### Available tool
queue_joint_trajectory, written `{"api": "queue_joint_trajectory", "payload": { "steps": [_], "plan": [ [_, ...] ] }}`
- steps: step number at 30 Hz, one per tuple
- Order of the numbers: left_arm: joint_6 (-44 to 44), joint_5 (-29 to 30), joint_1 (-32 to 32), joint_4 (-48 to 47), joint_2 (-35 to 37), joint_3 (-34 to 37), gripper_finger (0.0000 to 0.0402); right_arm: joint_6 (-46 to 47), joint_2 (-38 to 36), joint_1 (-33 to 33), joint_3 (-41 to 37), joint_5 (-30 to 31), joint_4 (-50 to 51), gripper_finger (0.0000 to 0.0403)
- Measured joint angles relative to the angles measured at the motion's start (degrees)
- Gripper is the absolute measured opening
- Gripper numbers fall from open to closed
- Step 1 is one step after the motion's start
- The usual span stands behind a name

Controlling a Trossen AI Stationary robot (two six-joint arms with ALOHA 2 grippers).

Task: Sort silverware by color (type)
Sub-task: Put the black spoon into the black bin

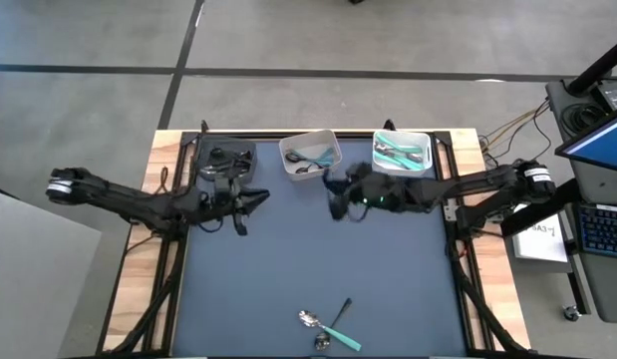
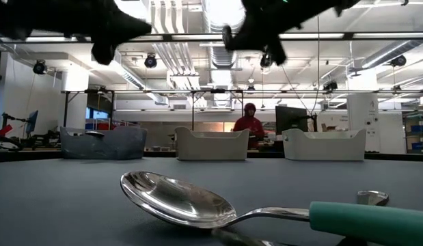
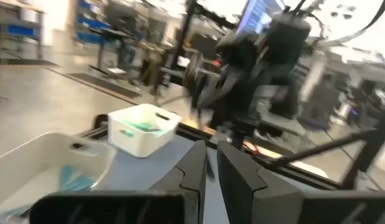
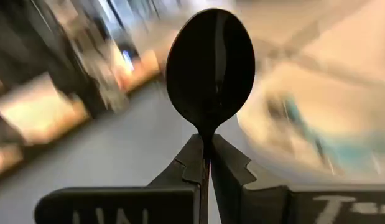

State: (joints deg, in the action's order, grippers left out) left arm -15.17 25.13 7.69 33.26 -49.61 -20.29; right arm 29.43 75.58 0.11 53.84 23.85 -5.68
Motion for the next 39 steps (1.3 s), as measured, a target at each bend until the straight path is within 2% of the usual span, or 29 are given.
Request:
{"api": "queue_joint_trajectory", "payload": {
  "steps": [2, 4, 9, 13, 20, 24, 27, 33, 39],
  "plan": [
    [0.1, 2.3, -0.1, 6.5, -0.7, 4.5, 0.0023, -4.5, 1.4, -2.0, 0.7, 0.1, -9.1, 0.0009],
    [0.1, 4.1, -0.1, 10.0, -1.0, 7.8, 0.0023, -7.7, 3.1, -3.7, 2.4, 0.1, -13.1, 0.0009],
    [3.6, 4.3, -0.1, 10.6, -1.2, 10.5, 0.0023, -11.0, 8.7, -7.0, 9.0, 0.1, -12.7, 0.0009],
    [6.4, 4.3, -1.0, 10.3, -1.4, 10.2, 0.0023, -11.1, 14.4, -8.3, 15.1, -0.6, -10.2, 0.0009],
    [7.9, 4.9, -4.8, 8.1, -1.3, 10.4, 0.0023, -17.2, 24.5, -9.8, 28.6, -6.4, -1.7, 0.0009],
    [11.1, 12.7, -7.4, 6.7, -2.0, 10.1, 0.0023, -20.9, 28.5, -10.3, 36.6, -6.3, 6.5, 0.0009],
    [15.3, 13.3, -7.9, 7.6, -2.0, 9.6, 0.0022, -23.1, 30.1, -10.8, 40.8, -6.3, 10.2, 0.0009],
    [14.8, 13.4, -8.5, 4.7, -2.1, 8.3, 0.0003, -24.2, 31.3, -12.2, 44.5, -6.3, 14.1, 0.0009],
    [12.7, 13.2, -8.7, 3.8, -2.6, 7.7, 0.0032, -22.8, 31.2, -12.9, 44.3, -6.4, 14.5, 0.0009]
  ]
}}
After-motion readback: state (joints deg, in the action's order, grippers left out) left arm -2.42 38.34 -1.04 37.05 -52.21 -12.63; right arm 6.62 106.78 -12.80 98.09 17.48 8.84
